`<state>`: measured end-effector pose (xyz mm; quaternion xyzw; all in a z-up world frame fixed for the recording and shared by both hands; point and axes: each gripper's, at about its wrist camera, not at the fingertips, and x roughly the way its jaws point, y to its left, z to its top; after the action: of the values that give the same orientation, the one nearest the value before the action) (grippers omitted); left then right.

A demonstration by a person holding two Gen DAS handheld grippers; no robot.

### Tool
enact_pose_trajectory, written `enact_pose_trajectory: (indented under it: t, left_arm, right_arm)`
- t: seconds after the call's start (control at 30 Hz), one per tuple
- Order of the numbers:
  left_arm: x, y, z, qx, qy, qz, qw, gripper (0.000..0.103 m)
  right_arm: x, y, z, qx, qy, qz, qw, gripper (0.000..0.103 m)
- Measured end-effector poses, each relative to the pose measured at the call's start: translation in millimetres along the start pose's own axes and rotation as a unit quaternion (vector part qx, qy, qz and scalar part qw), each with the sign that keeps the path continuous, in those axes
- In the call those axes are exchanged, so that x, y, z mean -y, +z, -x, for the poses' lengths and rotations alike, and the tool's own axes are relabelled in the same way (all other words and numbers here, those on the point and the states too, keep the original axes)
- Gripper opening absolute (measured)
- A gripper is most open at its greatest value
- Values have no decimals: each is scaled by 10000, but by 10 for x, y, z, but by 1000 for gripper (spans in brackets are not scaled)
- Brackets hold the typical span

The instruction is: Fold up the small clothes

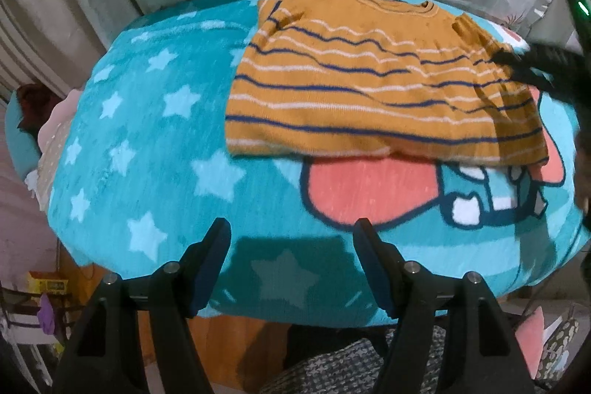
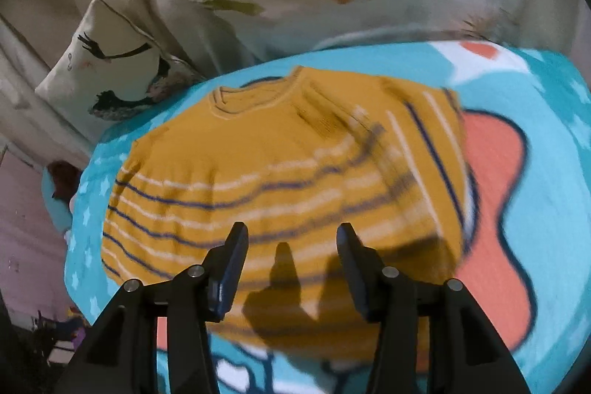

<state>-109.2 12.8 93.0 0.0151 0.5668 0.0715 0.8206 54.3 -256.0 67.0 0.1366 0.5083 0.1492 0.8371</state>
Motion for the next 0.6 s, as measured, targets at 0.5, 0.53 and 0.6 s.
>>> enact_pose_trajectory:
  t: [0.5, 0.53, 0.6]
  left_arm:
    - [-109, -169, -102, -333, 384, 204, 9985, 71]
    - [-108, -145, -111, -323, 356, 200, 9986, 71]
    - [-93, -86, -136, -290, 279, 156, 9991, 71]
  right_arm:
    - [702, 542, -382, -192, 129, -1127, 9934, 56]
    - [739, 538, -321, -164, 135, -1168, 9929, 56]
    - [780, 517, -214, -85, 32, -1199, 9927, 61]
